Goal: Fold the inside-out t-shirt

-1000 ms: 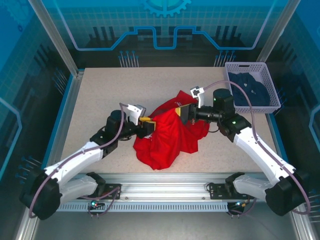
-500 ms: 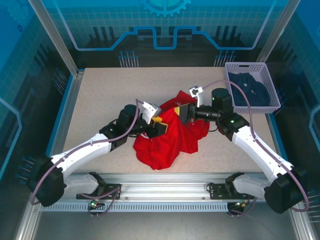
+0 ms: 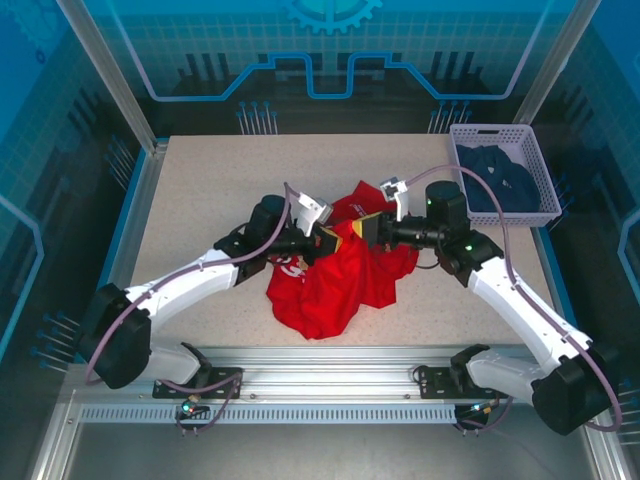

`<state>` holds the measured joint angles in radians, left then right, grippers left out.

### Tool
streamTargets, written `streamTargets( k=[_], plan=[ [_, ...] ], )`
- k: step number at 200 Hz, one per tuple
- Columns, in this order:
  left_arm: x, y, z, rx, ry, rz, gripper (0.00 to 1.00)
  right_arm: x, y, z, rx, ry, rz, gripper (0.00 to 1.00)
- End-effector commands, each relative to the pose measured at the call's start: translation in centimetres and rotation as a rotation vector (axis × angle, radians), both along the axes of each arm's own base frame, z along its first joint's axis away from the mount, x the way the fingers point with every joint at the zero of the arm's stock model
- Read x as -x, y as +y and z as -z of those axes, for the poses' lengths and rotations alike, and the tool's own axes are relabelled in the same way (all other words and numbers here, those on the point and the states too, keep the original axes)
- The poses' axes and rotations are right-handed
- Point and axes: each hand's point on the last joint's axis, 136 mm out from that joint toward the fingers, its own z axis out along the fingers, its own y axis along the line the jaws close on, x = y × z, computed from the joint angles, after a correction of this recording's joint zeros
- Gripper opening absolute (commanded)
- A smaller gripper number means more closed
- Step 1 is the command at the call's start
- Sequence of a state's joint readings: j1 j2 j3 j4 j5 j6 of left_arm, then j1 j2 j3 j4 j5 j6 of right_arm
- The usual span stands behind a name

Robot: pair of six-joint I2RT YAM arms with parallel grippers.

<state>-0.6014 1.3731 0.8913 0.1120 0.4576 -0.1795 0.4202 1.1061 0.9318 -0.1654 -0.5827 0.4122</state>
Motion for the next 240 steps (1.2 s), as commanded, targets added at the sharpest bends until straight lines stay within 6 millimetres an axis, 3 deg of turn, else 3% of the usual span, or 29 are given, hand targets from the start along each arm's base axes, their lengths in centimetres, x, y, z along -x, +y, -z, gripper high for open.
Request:
streamTargets(
  k=[1,15,31,57,74,112,135,172,190,214,240],
  plan=[
    [3.1,-0.6,-5.5,0.212,0.024,0.156,0.0,-1.4,-2.0,0.4,0.13,-0.026,0.115,0.0],
    [4.7,-0.4,-7.1,0.288,0.038,0.205,0.0,-2.5,-3.0,1.3,0.207,0.001,0.186,0.0],
    [5.6,0.1,-8.1,0.332,0.046,0.222,0.0,-2.9,-2.7,1.6,0.216,0.01,0.186,0.03],
    [5.8,1.2,-8.6,0.386,0.039,0.21,0.0,-3.1,-2.4,1.3,0.228,0.008,0.179,0.07],
    [5.6,1.9,-8.7,0.421,0.035,0.205,0.0,-3.2,-3.1,1.4,0.281,0.013,0.197,0.16],
    [4.6,2.4,-7.8,0.407,0.019,0.154,0.0,-0.3,-3.1,0.5,0.273,-0.066,0.105,0.41],
    [4.3,2.5,-7.3,0.392,0.015,0.143,0.0,1.9,-1.3,-0.1,0.188,-0.103,-0.014,0.49],
    [3.9,2.6,-7.1,0.382,0.009,0.112,0.0,3.6,2.0,1.3,0.167,-0.087,-0.135,0.56],
    [3.7,2.7,-7.2,0.387,0.011,0.1,0.0,3.8,3.0,2.7,0.202,-0.071,-0.149,0.51],
    [3.3,3.0,-7.5,0.401,0.02,0.063,0.0,3.3,2.0,5.1,0.307,-0.06,-0.088,0.16],
    [3.0,3.0,-7.5,0.419,0.059,0.042,0.0,2.9,0.7,6.3,0.37,-0.073,-0.028,0.0]
  ],
)
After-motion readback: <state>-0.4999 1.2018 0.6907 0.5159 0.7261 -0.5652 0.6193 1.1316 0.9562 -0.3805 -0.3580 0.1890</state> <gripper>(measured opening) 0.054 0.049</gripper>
